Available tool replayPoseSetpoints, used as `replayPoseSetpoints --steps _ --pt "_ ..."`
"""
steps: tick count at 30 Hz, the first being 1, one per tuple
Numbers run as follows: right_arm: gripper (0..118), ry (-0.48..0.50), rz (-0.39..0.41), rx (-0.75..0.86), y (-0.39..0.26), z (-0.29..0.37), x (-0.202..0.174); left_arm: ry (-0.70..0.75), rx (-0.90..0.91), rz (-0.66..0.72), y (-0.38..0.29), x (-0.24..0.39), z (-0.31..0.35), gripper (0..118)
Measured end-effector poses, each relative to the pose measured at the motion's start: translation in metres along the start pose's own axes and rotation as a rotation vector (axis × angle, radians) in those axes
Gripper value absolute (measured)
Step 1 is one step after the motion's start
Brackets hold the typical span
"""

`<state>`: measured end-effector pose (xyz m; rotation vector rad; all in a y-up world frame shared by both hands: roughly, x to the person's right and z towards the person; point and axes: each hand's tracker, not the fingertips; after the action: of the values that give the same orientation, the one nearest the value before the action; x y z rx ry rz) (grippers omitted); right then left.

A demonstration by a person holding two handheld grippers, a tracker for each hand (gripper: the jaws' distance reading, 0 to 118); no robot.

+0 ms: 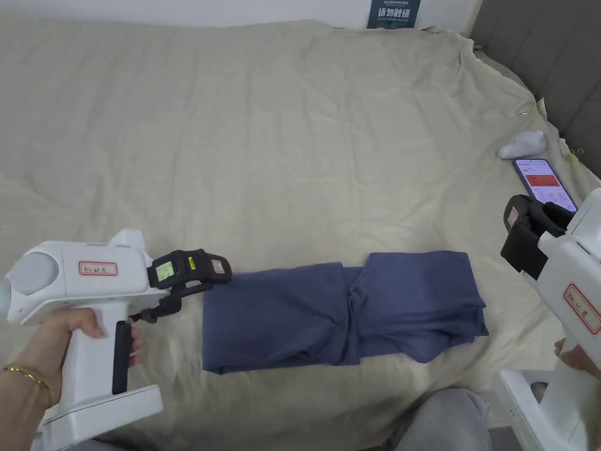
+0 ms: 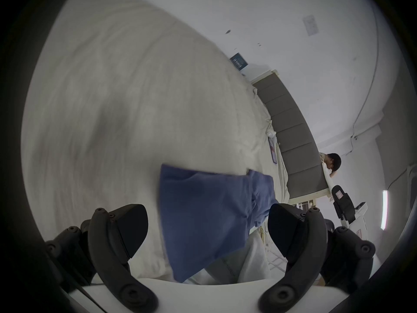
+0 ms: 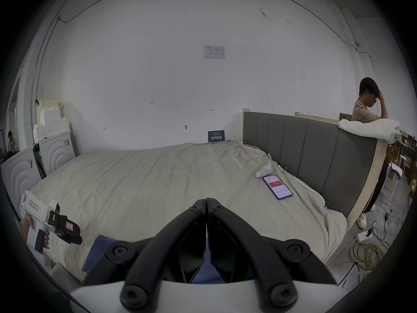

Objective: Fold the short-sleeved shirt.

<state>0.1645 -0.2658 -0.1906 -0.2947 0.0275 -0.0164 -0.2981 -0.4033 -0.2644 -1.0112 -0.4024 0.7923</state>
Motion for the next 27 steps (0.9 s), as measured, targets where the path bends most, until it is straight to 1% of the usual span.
replayPoseSetpoints --steps 1,3,5,7,11,12,13,14,15,16,17,18,20,25,27 --pt "0 0.0 0.004 -0.003 0.0 0.0 0.0 0.012 -0.021 0.019 -0.003 -0.005 -0.003 111" --pt "0 -0.005 0.006 -0.009 -0.001 0.0 0.0 0.013 -0.05 0.011 -0.007 -0.01 -0.011 110" --pt "0 -0.011 0.004 -0.017 -0.003 -0.001 0.001 0.003 -0.082 0.019 -0.013 -0.012 -0.019 103" --pt "0 -0.016 0.001 -0.024 -0.004 -0.002 0.002 -0.006 -0.113 0.032 -0.016 -0.013 -0.028 91" --pt "0 -0.02 0.011 -0.037 -0.006 -0.003 0.001 -0.021 -0.099 0.038 -0.02 -0.01 -0.039 87" --pt "0 -0.021 0.015 -0.039 -0.007 -0.003 0.0 -0.016 -0.101 0.04 -0.018 -0.007 -0.042 75" --pt "0 -0.02 0.018 -0.042 -0.007 -0.003 0.0 -0.002 -0.106 0.034 -0.017 -0.004 -0.043 50" --pt "0 -0.018 0.02 -0.044 -0.008 -0.003 -0.001 0.04 -0.107 0.011 -0.015 -0.001 -0.044 16" --pt "0 -0.016 0.019 -0.047 -0.008 -0.004 -0.002 0.1 -0.101 -0.014 -0.014 0.003 -0.046 8" --pt "0 -0.015 0.016 -0.048 -0.009 -0.005 -0.002 0.168 -0.093 -0.037 -0.014 0.005 -0.05 7" --pt "0 -0.012 0.014 -0.053 -0.01 -0.006 -0.003 0.174 -0.105 -0.03 -0.015 0.004 -0.052 7" --pt "0 -0.01 0.013 -0.056 -0.01 -0.007 -0.004 0.131 -0.109 -0.016 -0.014 0.007 -0.052 6" --pt "0 -0.006 0.014 -0.06 -0.011 -0.008 -0.005 0.166 -0.115 -0.059 -0.012 0.016 -0.049 4" --pt "0 0.008 0.015 -0.06 -0.008 -0.012 -0.009 0.115 -0.073 -0.027 0.006 0.025 -0.02 2" --pt "0 0.015 0.019 -0.053 -0.005 -0.013 -0.012 0.165 -0.04 -0.05 0.015 0.027 -0.005 2"
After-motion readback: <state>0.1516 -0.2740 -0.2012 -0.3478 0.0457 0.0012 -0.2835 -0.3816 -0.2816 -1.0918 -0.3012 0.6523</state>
